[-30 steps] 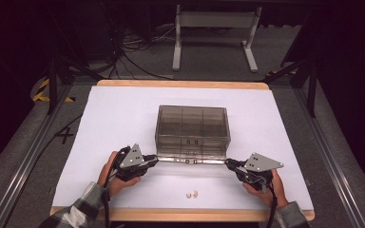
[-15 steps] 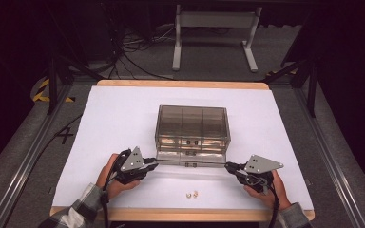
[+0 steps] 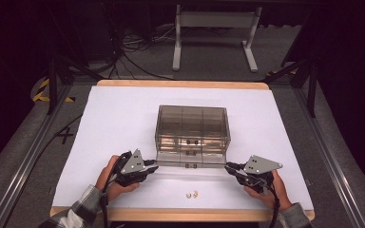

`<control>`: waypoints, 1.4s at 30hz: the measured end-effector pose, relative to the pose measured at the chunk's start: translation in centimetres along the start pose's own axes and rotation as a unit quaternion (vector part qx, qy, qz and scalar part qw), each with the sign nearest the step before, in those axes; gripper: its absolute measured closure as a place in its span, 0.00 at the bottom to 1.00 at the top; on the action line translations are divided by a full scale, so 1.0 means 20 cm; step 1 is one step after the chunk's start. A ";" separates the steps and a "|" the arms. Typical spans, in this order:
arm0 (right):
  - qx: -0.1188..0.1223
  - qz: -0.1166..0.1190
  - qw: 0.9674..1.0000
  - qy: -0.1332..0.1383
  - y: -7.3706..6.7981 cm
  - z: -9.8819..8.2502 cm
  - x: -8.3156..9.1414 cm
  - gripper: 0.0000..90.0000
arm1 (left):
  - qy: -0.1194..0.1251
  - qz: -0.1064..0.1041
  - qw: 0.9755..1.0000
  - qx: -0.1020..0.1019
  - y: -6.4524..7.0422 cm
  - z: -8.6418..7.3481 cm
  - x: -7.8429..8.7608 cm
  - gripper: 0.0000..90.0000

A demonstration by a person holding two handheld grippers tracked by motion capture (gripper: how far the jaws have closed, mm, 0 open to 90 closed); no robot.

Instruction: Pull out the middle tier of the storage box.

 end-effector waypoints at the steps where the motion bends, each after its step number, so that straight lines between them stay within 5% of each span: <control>1: 0.000 0.001 1.000 0.000 0.00 0.00 0.00 0.89 | 0.000 0.000 1.000 0.000 0.00 0.00 0.00 0.82; 12: -0.003 -0.002 1.000 0.010 0.00 0.03 0.03 0.74 | 0.007 0.005 1.000 -0.001 0.01 0.00 0.03 0.78; 17: -0.016 -0.017 1.000 0.020 0.02 0.08 0.08 0.79 | 0.026 0.023 0.999 0.012 0.02 -0.03 0.10 0.71; 20: -0.029 -0.007 0.999 0.036 0.01 0.11 0.13 0.80 | 0.043 0.037 0.998 0.018 0.03 -0.05 0.14 0.65; 27: -0.018 0.006 0.998 0.064 -0.05 0.14 0.22 0.86 | 0.054 0.058 0.996 0.032 0.09 -0.15 0.22 0.48; 36: 0.002 0.045 0.998 0.046 -0.18 0.11 0.15 0.93 | 0.077 0.080 0.991 0.076 0.09 -0.24 0.25 0.25; 42: 0.015 0.066 0.997 0.029 -0.26 0.09 0.08 0.89 | 0.075 0.076 0.992 0.073 0.07 -0.24 0.22 0.17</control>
Point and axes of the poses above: each handheld gripper's, and its own axes: x roughly backward along the jaws, z roughly out of its top, y roughly to its right, the point moved 5 cm from there along -x, roughly forward along the jaws, and after that the axes turned 15 degrees about -z, right-handed, at the moved point
